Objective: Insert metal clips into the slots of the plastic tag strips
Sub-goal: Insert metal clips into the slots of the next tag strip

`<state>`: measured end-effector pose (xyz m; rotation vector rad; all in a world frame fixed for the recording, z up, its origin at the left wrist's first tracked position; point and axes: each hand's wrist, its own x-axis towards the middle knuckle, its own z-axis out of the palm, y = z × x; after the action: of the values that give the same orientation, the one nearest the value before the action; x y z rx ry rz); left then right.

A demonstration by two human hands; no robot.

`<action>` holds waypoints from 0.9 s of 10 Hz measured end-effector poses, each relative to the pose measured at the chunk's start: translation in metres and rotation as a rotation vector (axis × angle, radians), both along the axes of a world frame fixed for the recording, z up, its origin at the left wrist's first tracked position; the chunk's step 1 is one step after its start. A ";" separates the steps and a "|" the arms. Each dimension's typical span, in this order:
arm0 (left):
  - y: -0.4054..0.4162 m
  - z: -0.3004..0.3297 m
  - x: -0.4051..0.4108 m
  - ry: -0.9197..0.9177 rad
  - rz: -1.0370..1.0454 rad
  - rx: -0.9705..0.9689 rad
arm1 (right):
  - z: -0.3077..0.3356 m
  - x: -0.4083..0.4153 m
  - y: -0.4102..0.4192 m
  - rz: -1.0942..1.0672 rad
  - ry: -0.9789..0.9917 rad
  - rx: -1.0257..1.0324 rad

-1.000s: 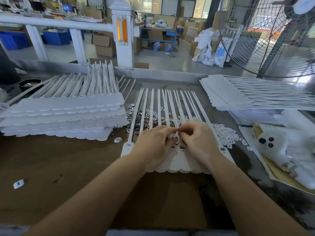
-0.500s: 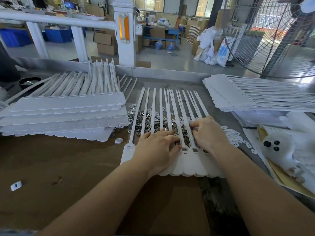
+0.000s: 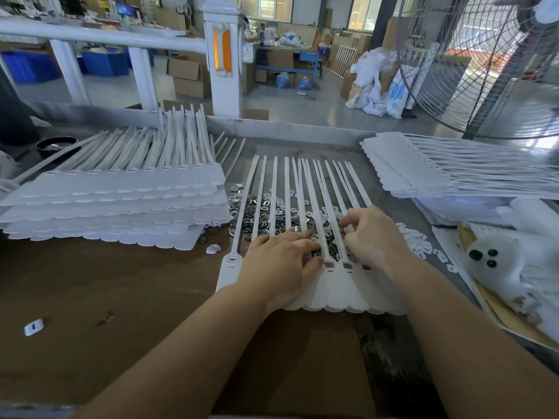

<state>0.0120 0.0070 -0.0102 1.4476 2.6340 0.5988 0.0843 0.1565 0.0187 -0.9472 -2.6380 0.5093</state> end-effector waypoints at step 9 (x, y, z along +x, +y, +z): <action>0.001 -0.002 0.001 0.006 0.014 0.031 | 0.000 0.013 -0.003 0.076 0.063 -0.123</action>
<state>0.0126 0.0082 -0.0120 1.4427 2.6532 0.6405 0.0976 0.1535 0.0188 -0.8532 -2.6191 0.7153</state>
